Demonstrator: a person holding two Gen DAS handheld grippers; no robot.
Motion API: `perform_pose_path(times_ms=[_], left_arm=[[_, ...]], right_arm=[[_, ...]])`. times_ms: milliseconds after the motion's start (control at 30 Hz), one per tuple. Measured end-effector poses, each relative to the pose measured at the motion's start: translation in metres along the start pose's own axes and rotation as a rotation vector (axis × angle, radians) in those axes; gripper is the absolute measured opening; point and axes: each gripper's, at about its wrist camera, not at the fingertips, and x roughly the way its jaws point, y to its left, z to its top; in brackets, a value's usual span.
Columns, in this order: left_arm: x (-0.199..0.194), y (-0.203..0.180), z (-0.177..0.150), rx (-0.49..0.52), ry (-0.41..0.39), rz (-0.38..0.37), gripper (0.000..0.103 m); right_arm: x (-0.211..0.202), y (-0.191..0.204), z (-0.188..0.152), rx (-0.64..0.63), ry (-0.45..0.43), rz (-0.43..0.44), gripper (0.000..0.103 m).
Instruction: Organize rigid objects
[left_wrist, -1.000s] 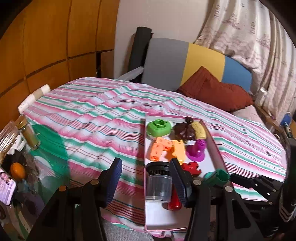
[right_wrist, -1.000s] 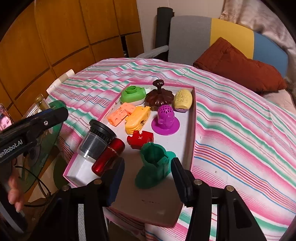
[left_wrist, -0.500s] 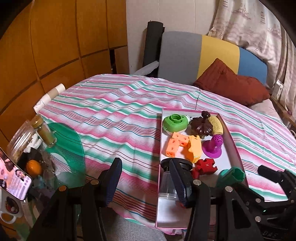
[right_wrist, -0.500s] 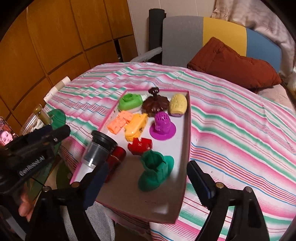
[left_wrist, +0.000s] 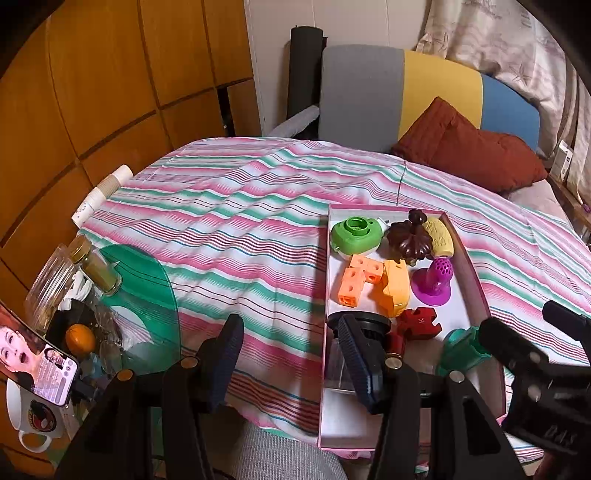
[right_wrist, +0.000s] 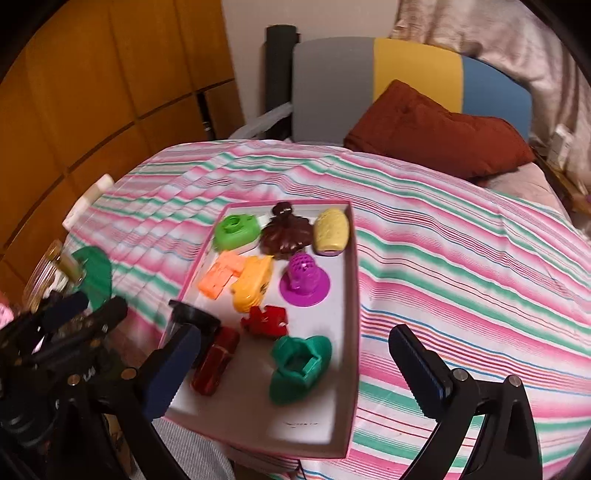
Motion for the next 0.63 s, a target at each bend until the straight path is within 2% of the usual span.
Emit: perform_pose_path(times_ms=[400,633], left_arm=[[0.0100,-0.0049,0.0033,0.000,0.060,-0.057,0.054],[0.0038,-0.0024,0.0031,-0.004,-0.012,-0.008,0.054]], right_arm=[[0.0014,-0.0013,0.0048,0.025,-0.011,-0.041,0.103],[0.0049,-0.0023,0.0045,0.031,-0.006,-0.041,0.103]])
